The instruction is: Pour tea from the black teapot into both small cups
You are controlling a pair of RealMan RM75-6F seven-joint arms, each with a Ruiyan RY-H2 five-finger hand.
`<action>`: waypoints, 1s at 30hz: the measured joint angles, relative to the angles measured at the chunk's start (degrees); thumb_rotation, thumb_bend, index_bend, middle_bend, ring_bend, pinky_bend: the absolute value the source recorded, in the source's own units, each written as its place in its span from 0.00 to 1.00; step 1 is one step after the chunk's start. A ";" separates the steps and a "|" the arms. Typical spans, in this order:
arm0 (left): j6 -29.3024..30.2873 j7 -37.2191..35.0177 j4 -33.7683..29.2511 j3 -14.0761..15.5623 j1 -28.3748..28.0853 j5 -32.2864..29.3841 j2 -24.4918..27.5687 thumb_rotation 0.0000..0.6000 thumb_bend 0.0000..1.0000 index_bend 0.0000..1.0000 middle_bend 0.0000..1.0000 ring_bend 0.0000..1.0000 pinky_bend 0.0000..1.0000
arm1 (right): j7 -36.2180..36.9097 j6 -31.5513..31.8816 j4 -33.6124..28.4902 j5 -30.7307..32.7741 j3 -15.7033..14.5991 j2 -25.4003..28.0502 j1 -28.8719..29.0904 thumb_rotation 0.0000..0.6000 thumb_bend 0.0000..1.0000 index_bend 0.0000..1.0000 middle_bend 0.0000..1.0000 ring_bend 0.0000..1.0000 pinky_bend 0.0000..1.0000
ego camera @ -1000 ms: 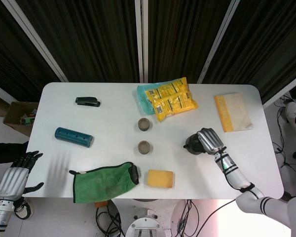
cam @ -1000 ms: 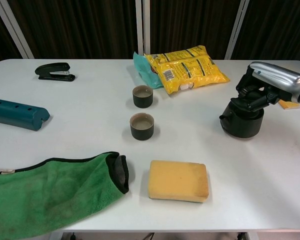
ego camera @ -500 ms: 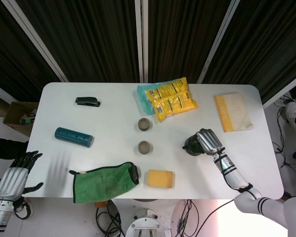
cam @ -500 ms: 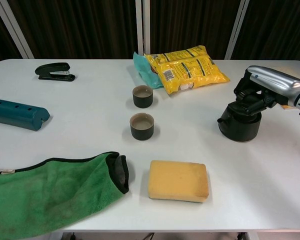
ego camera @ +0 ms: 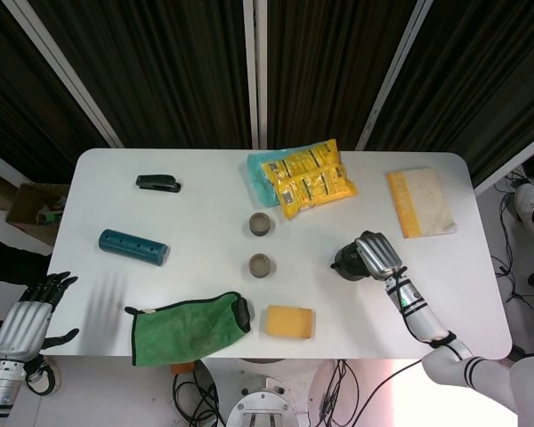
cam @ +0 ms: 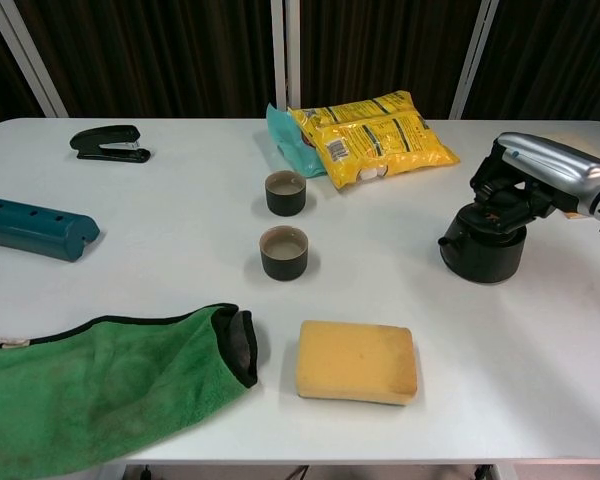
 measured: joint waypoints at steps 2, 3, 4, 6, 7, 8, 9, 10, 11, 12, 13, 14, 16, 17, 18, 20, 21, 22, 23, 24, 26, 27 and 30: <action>-0.01 0.04 -0.01 0.01 0.00 -0.01 0.01 1.00 0.07 0.17 0.12 0.12 0.22 | 0.19 0.14 0.51 -0.04 0.01 -0.40 -0.12 1.00 0.18 1.00 1.00 0.96 0.50; 0.00 0.08 -0.01 -0.01 0.00 -0.04 0.00 1.00 0.07 0.17 0.12 0.12 0.22 | 0.25 0.22 0.74 -0.07 0.02 -0.58 -0.17 1.00 0.18 1.00 1.00 0.96 0.50; 0.00 0.09 -0.02 -0.03 -0.01 -0.05 0.00 1.00 0.07 0.17 0.12 0.12 0.22 | 0.34 0.32 1.05 -0.10 0.03 -0.84 -0.24 0.99 0.17 1.00 1.00 0.96 0.50; -0.02 0.18 -0.11 -0.03 -0.04 -0.04 0.01 1.00 0.07 0.17 0.12 0.12 0.22 | 0.59 0.47 1.46 -0.14 0.05 -1.19 -0.35 0.96 0.14 1.00 1.00 0.96 0.50; -0.03 0.23 -0.15 -0.02 -0.05 -0.02 0.02 1.00 0.07 0.17 0.12 0.12 0.22 | 0.75 0.57 1.74 -0.16 0.06 -1.39 -0.42 0.94 0.12 1.00 1.00 0.96 0.49; -0.07 0.28 -0.18 -0.02 -0.07 -0.02 0.02 1.00 0.07 0.17 0.12 0.12 0.22 | 0.88 0.63 1.95 -0.17 0.08 -1.54 -0.47 0.92 0.10 1.00 1.00 0.96 0.49; -0.10 0.34 -0.21 -0.02 -0.09 -0.04 0.02 1.00 0.07 0.17 0.12 0.12 0.22 | 0.97 0.69 2.16 -0.18 0.10 -1.69 -0.51 0.90 0.08 1.00 1.00 0.96 0.49; -0.11 0.39 -0.25 -0.03 -0.10 -0.05 0.03 1.00 0.07 0.17 0.12 0.12 0.22 | 1.11 0.82 2.44 -0.21 0.14 -1.88 -0.57 0.89 0.07 1.00 1.00 0.96 0.49; -0.10 0.43 -0.31 -0.03 -0.10 -0.05 0.06 1.00 0.07 0.17 0.12 0.12 0.22 | 1.22 0.94 2.63 -0.25 0.17 -2.01 -0.60 0.88 0.07 1.00 1.00 0.96 0.49; -0.10 0.51 -0.42 -0.03 -0.11 -0.05 0.12 1.00 0.07 0.17 0.12 0.12 0.22 | 1.29 1.02 2.78 -0.28 0.20 -2.13 -0.63 0.87 0.06 1.00 1.00 0.96 0.49; -0.11 0.58 -0.49 -0.04 -0.12 -0.05 0.15 1.00 0.07 0.17 0.12 0.12 0.22 | 1.38 1.12 2.94 -0.32 0.23 -2.26 -0.67 0.85 0.05 1.00 1.00 0.96 0.49; -0.14 0.63 -0.56 -0.04 -0.13 -0.07 0.18 1.00 0.07 0.17 0.12 0.12 0.22 | 1.44 1.18 3.04 -0.34 0.26 -2.36 -0.70 0.85 0.04 1.00 1.00 0.96 0.49; -0.20 0.68 -0.63 -0.01 -0.14 -0.10 0.20 1.00 0.07 0.17 0.12 0.12 0.22 | 1.57 1.27 3.27 -0.37 0.30 -2.57 -0.76 0.83 0.03 1.00 1.00 0.96 0.49; -0.20 0.69 -0.64 0.00 -0.14 -0.10 0.19 1.00 0.07 0.17 0.12 0.12 0.22 | 1.61 1.29 3.36 -0.39 0.31 -2.64 -0.78 0.83 0.03 1.00 1.00 0.96 0.49; -0.20 0.69 -0.63 0.00 -0.13 -0.11 0.18 1.00 0.07 0.17 0.12 0.12 0.22 | 1.62 1.33 3.45 -0.42 0.31 -2.71 -0.80 0.82 0.02 1.00 1.00 0.96 0.49; -0.18 0.65 -0.62 -0.01 -0.12 -0.13 0.18 1.00 0.07 0.17 0.12 0.12 0.22 | 1.66 1.55 3.71 -0.48 0.34 -2.91 -0.87 0.82 0.02 1.00 1.00 0.94 0.48; -0.16 0.65 -0.64 -0.01 -0.12 -0.14 0.21 1.00 0.07 0.17 0.12 0.12 0.22 | 1.65 1.69 3.85 -0.50 0.36 -3.01 -0.93 0.82 0.02 1.00 1.00 0.93 0.47; -0.15 0.66 -0.66 -0.01 -0.11 -0.14 0.24 1.00 0.07 0.17 0.12 0.12 0.22 | 1.63 1.92 4.03 -0.54 0.39 -3.14 -1.00 0.82 0.02 1.00 1.00 0.91 0.46; -0.13 0.65 -0.66 -0.01 -0.11 -0.14 0.26 1.00 0.07 0.17 0.12 0.12 0.22 | 1.61 2.09 4.17 -0.58 0.41 -3.23 -1.06 0.82 0.02 1.00 1.00 0.89 0.45; -0.11 0.63 -0.68 -0.02 -0.11 -0.13 0.30 1.00 0.07 0.17 0.12 0.12 0.22 | 1.56 2.21 4.32 -0.62 0.43 -3.32 -1.11 0.81 0.02 1.00 1.00 0.86 0.43; -0.10 0.65 -0.72 -0.02 -0.12 -0.12 0.34 1.00 0.07 0.17 0.12 0.12 0.22 | 1.35 2.41 4.54 -0.71 0.46 -3.45 -1.16 0.80 0.02 1.00 1.00 0.82 0.39; -0.10 0.66 -0.75 -0.02 -0.13 -0.11 0.36 1.00 0.07 0.17 0.12 0.12 0.22 | 1.19 2.51 4.63 -0.74 0.49 -3.49 -1.17 0.79 0.02 1.00 1.00 0.80 0.36; -0.09 0.66 -0.77 -0.01 -0.11 -0.12 0.38 1.00 0.07 0.17 0.12 0.12 0.22 | 0.21 3.26 5.09 -0.91 0.68 -3.73 -1.22 0.73 0.02 0.92 0.94 0.72 0.30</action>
